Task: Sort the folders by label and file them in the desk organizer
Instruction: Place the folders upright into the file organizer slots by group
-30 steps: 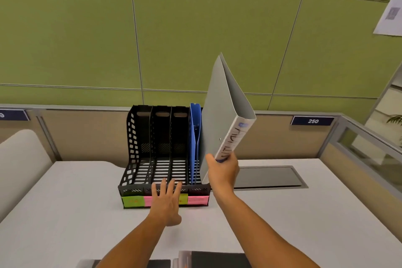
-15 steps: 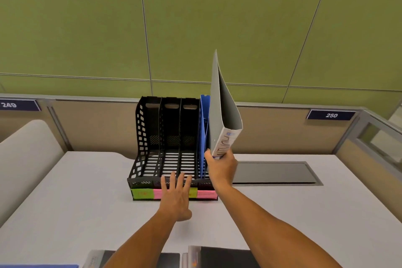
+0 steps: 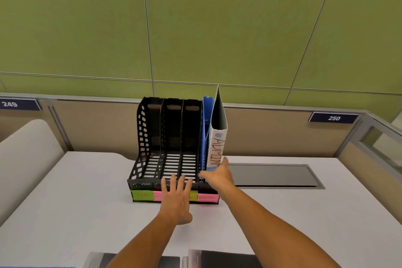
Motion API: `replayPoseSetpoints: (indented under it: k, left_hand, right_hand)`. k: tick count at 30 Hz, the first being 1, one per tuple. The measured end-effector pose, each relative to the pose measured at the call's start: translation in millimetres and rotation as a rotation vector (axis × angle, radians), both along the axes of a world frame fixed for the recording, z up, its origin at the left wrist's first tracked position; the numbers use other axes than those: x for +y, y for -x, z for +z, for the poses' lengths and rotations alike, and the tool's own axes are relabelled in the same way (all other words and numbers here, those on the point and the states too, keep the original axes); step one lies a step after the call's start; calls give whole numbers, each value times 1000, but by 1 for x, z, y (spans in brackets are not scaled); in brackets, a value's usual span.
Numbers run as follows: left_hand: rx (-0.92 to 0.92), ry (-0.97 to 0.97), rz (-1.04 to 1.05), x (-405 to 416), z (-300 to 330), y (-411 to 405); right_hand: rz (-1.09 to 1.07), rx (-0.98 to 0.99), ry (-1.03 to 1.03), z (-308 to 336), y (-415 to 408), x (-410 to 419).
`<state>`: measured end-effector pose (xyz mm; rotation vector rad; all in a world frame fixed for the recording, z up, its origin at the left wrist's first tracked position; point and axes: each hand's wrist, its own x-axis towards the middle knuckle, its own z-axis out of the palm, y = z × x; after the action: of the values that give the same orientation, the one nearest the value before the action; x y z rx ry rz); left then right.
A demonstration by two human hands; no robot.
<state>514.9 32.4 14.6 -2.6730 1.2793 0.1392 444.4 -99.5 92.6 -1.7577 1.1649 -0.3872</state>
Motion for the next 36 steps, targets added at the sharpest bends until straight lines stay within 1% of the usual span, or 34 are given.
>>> replayPoseSetpoints:
  k: [1,3,4,5,6,10,13,16,19,22,23,25,27,29,30,33,36]
  left_hand:
    - [-4,4,-1,0,-1,0]
    - [-8,9,-4,0,-1,0]
    - [-6,3,-4,0,0,1]
    - [-1,-4,-4,0,1,1]
    - [2,-9,-2,0,2,1]
    - [6,-15,5,-1,4,2]
    - [3,-18,4,0,4,2]
    - [13,-23,6,0,6,3]
    - [17,-29,10,-1,8,2]
    - [19,-30,10,-2,6,2]
    - [20,-28,9,-1,6,1]
    - [21,-21,7,-1,4,-1]
    - [17,-18,3,-2,2,-2]
    - [13,-19,3,-2,0,-2]
    - [10,-23,3,-2,0,-2]
    - [6,-20,1,-3,0,-3]
    - [3,-19,0,-2,-2,-3]
  right_hand:
    - [-26,-65,66,2,2,3]
    - [-93,-251,333,16,6,4]
    - [-83,-307,472,25,7,2]
    - [-52,-320,579,33,8,0]
    - [-18,-293,637,40,8,-1]
    - [10,-121,634,53,1,1]
    - [-6,-72,630,55,0,0]
    - [-2,-56,573,56,4,-4]
    - [72,-49,495,58,13,-9]
    - [156,14,441,63,21,-19]
    - [175,3,413,65,24,-21]
    - [177,-116,420,71,30,-18]
    - [124,-260,565,78,30,-12]
    - [127,-292,690,89,24,-14]
    - [144,-247,725,95,19,-16]
    - [199,-8,772,108,7,-19]
    - [158,96,751,113,-1,-20]
